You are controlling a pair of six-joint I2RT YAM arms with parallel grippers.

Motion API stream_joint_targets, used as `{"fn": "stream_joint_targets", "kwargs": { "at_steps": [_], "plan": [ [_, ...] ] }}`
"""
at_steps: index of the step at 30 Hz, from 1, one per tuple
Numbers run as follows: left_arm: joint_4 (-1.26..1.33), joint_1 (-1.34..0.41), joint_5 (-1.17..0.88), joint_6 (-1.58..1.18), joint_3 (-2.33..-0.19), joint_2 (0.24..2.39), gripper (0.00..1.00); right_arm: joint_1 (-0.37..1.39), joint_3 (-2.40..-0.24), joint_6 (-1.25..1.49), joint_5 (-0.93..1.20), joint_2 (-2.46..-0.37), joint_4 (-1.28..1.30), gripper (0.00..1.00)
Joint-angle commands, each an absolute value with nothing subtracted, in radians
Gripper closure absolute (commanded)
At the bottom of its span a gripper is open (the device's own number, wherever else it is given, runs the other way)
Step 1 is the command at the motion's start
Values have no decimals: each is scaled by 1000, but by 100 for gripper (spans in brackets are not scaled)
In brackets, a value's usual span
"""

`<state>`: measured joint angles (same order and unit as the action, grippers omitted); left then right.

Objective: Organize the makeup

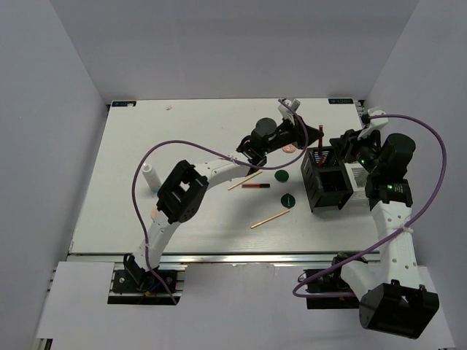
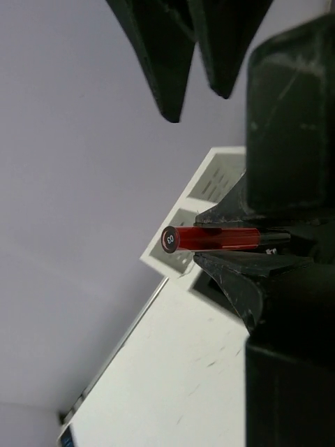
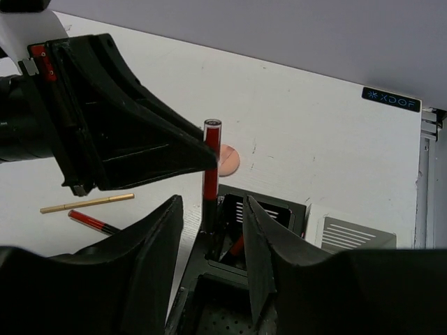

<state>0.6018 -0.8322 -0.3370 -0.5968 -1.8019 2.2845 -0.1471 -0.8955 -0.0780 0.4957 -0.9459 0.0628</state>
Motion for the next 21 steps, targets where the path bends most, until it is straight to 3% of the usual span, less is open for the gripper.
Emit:
{"fn": "stream_joint_targets", "kwargs": {
  "at_steps": [1,10,16,17,21],
  "plan": [
    [578,-856,-186,-439,-1891,2305,100,-143,-888,-61,479,-931,12,54],
    [488,-885,-156,-387,-2006,2408,97,-143,-877,-74,479,-930,12,53],
    [497,-887,-160,-387,-1990,2399,61,-143,-873,-94,483,-928,15,47],
    [503,-887,-156,-388,-1994,2395,49,-143,-873,-103,491,-928,23,45],
    [534,-887,-126,-405,-2002,2359,34,-143,-877,-179,627,-922,50,36]
  ]
}}
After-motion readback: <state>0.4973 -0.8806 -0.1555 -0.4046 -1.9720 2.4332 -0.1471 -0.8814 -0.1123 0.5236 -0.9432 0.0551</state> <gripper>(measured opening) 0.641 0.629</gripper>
